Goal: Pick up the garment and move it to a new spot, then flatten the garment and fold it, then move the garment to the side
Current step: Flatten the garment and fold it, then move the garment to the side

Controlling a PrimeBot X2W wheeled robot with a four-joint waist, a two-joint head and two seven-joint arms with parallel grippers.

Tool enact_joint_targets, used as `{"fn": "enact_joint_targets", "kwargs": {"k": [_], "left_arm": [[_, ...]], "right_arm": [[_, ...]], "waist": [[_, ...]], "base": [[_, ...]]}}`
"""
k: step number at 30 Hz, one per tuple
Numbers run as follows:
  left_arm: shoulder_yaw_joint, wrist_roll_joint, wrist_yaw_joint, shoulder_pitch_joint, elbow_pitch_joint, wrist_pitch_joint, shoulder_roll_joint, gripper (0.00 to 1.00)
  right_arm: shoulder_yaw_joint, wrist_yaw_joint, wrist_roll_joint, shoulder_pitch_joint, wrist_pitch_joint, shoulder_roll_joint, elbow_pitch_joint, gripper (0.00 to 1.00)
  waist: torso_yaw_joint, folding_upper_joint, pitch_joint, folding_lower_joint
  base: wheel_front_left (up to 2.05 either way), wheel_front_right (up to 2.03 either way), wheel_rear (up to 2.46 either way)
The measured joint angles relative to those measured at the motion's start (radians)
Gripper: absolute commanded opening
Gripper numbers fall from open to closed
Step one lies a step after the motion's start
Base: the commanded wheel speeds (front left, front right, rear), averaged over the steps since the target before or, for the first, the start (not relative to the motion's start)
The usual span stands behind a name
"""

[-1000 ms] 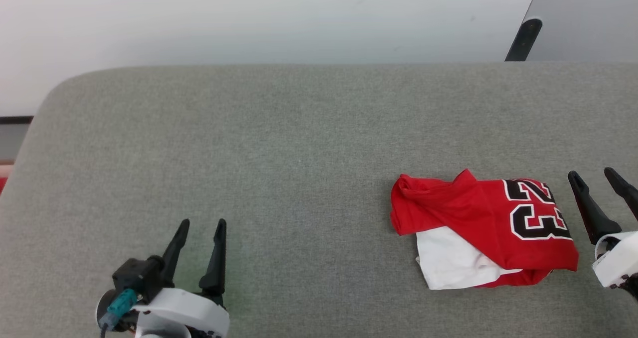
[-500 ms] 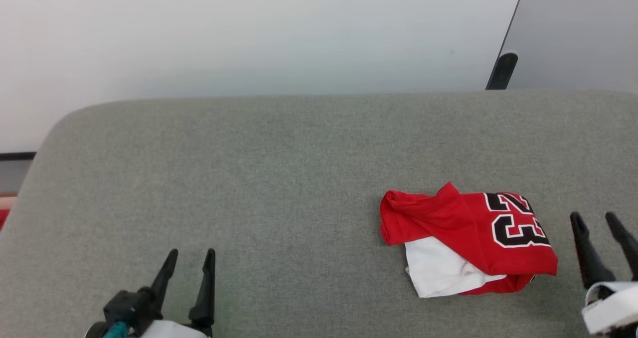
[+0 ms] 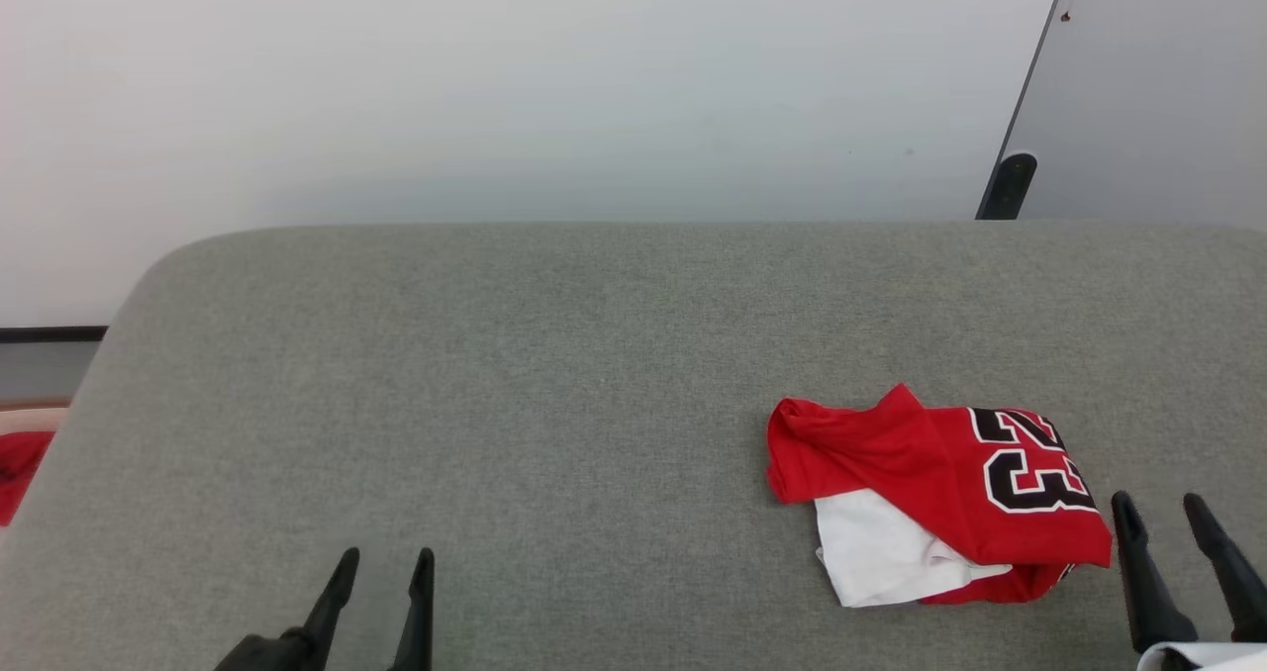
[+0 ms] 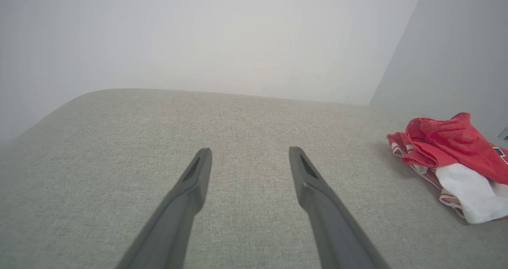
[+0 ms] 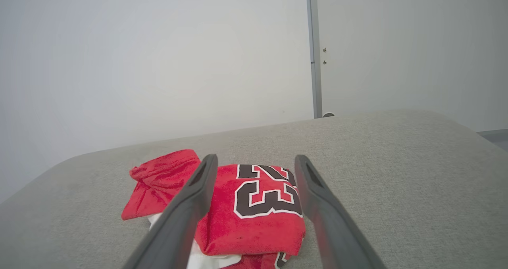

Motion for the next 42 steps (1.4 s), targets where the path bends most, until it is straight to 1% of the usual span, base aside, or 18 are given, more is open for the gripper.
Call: {"fn": "enact_joint_targets", "kwargs": {"k": [7,19,31,36,39,42], "left_arm": [[0.005,0.001,0.016,0.046,-0.047,0.0,0.006,1.0],[-0.012,-0.013,0.018,0.055,-0.062,0.004,-0.001,1.0],[-0.018,-0.015,0.025,0.051,-0.063,0.004,0.007,1.0],[-0.023,-0.02,0.031,0.049,-0.06,0.004,0.0,1.0],[-0.021,-0.027,0.034,0.046,-0.058,0.004,-0.009,1.0],[-0.023,-0.027,0.035,0.039,-0.054,0.004,-0.017,1.0]], "right_arm": [[-0.011,0.0,-0.024,0.033,0.038,0.035,-0.07,1.0],[-0.02,0.0,-0.04,0.049,0.058,0.048,-0.089,1.0],[0.004,0.0,-0.029,0.049,0.058,0.036,-0.093,1.0],[0.011,0.0,-0.007,0.04,0.058,0.031,-0.09,1.0],[0.014,0.0,0.0,0.016,0.089,0.019,-0.079,1.0],[0.026,0.0,-0.017,-0.061,0.165,-0.021,-0.056,1.0]], "waist": [[0.004,0.0,-0.003,0.0],[0.019,-0.0001,-0.002,0.0],[0.016,0.0,0.012,0.0],[0.013,0.0,0.016,0.0],[0.01,0.0,0.018,0.0],[0.003,0.0,0.023,0.0]], "base": [[0.0,0.0,0.0],[0.0,0.0,0.0],[0.0,0.0,0.0],[0.0,0.0,0.0],[0.0,0.0,0.0],[0.0,0.0,0.0]]}}
